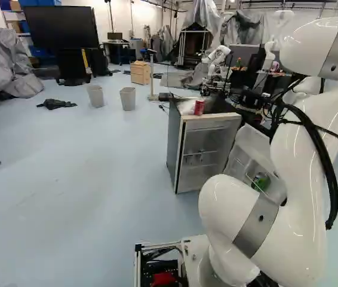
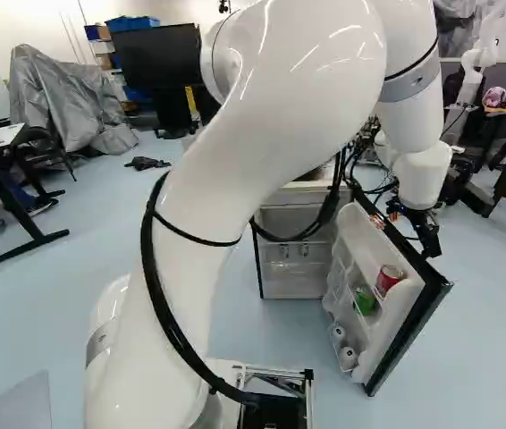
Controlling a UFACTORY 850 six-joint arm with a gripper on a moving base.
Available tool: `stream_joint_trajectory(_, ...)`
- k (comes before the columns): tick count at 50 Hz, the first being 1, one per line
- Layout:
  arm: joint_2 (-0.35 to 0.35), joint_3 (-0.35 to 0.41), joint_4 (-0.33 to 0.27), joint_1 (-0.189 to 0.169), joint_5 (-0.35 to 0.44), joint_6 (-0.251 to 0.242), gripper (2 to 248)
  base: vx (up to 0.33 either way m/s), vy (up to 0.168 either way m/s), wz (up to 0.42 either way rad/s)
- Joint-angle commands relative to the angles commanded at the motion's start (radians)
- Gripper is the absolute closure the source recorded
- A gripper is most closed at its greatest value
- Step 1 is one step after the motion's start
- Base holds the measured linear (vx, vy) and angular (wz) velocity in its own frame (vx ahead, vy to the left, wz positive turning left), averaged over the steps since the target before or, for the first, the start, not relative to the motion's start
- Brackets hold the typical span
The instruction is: Grab a drink from the fridge
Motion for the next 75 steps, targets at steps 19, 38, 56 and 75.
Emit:
stream_joint_trajectory(19, 0.031, 0.045, 0.000, 0.016, 0.000, 0.000, 3, 0.000, 0.000, 0.000)
stream_joint_trajectory(38, 0.061, 0.087, 0.000, 0.035, 0.000, 0.000, 3, 0.000, 0.000, 0.000)
stream_joint_trajectory(56, 0.088, 0.125, 0.000, 0.053, 0.000, 0.000, 3, 0.000, 0.000, 0.000)
stream_joint_trajectory(75, 0.117, 0.165, 0.000, 0.073, 0.000, 0.000, 3, 0.000, 0.000, 0.000)
